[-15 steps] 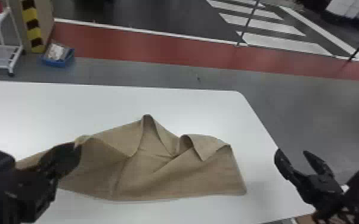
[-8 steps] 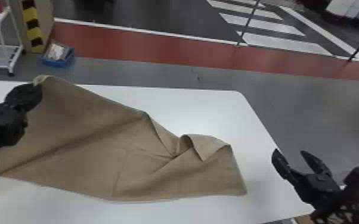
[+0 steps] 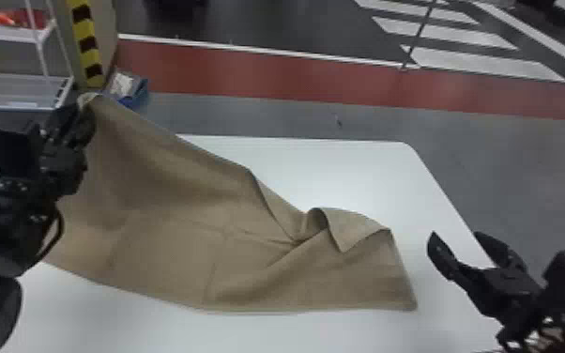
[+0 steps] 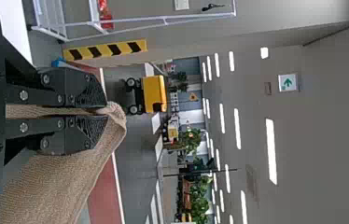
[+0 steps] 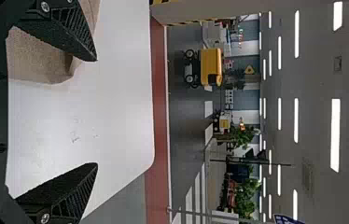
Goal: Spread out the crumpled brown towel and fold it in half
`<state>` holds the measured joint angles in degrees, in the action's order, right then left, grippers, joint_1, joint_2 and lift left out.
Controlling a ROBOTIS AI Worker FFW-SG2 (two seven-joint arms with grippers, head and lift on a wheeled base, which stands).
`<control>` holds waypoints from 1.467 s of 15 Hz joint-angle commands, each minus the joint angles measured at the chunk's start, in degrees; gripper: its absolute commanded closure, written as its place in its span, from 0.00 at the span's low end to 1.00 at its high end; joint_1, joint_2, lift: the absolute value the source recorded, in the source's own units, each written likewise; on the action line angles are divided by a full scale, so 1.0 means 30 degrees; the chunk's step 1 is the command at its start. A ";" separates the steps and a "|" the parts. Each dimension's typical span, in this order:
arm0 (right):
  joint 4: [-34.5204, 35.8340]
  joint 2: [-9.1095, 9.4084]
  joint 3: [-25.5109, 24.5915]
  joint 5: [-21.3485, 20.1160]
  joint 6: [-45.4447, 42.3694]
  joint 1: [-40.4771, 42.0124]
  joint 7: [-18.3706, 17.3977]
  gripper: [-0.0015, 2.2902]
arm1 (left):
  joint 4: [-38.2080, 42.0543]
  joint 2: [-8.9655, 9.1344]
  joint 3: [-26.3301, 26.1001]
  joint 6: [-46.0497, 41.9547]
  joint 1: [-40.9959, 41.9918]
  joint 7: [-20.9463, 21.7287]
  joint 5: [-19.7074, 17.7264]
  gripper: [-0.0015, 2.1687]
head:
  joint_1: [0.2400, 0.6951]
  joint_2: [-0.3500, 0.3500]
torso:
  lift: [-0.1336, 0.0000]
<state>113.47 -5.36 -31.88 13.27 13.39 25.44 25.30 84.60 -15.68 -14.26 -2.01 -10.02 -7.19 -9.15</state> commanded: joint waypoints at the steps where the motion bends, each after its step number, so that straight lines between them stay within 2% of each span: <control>1: 0.0262 0.0000 0.0225 -0.0177 0.0211 0.0191 0.0032 0.04 | -0.0542 0.0100 -0.0081 0.0073 -0.0379 0.0140 0.0090 0.00 | 1.00 0.16 | 0.08; 4: 0.0262 0.0000 0.0108 -0.0147 0.0211 0.0250 0.0120 0.04 | -0.0718 -0.0135 -0.0051 0.0249 -0.0057 0.0404 0.0149 0.01 | 1.00 0.17 | 0.08; 7: 0.0262 0.0000 0.0108 0.0116 0.0153 0.0396 0.0237 0.04 | -0.0396 -0.0311 0.0681 0.0600 0.0939 0.0638 0.0090 0.01 | 1.00 0.18 | 0.08; 8: 0.0233 0.0000 0.0108 0.0175 0.0035 0.0455 0.0266 0.04 | 0.0249 -0.0545 0.1414 0.1010 0.1672 0.1224 0.0002 0.01 | 1.00 0.19 | 0.08; 10: -0.0031 0.0000 0.0020 0.0263 -0.0375 0.0572 0.0383 0.04 | 0.1479 -0.0604 0.3435 0.2241 0.3136 0.2806 -0.0291 0.01 | 1.00 0.20 | 0.08; 12: -0.0324 0.0000 0.0020 0.0263 -0.0609 0.0572 0.0471 0.04 | 0.2300 -0.0809 0.4753 0.2241 0.4338 0.3245 -0.0467 0.02 | 1.00 0.25 | 0.08; 13: -0.0470 0.0000 0.0079 0.0263 -0.0785 0.0601 0.0471 0.04 | 0.3003 -0.0867 0.5515 0.3061 0.4923 0.3773 -0.0994 0.02 | 1.00 0.26 | 0.08; 15: -0.0792 0.0000 0.0196 0.0263 -0.1195 0.0601 0.0471 0.04 | 0.4555 -0.0897 0.6892 0.4878 0.6242 0.4710 -0.1492 0.11 | 1.00 0.30 | 0.08; 19: -0.1261 0.0030 0.0372 0.0263 -0.1898 0.0718 0.0501 0.04 | 0.6284 -0.0897 0.7683 0.7514 0.7707 0.5882 -0.2225 0.12 | 1.00 0.34 | 0.08; 22: -0.1466 0.0030 0.0225 0.0409 -0.2367 0.0953 0.0530 0.04 | 0.6811 -0.0897 0.8035 0.9096 0.8234 0.6292 -0.2137 0.12 | 1.00 0.33 | 0.08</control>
<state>109.25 -5.27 -30.94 14.31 6.77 28.02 26.89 104.31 -18.37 9.37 23.44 14.06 11.50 -15.67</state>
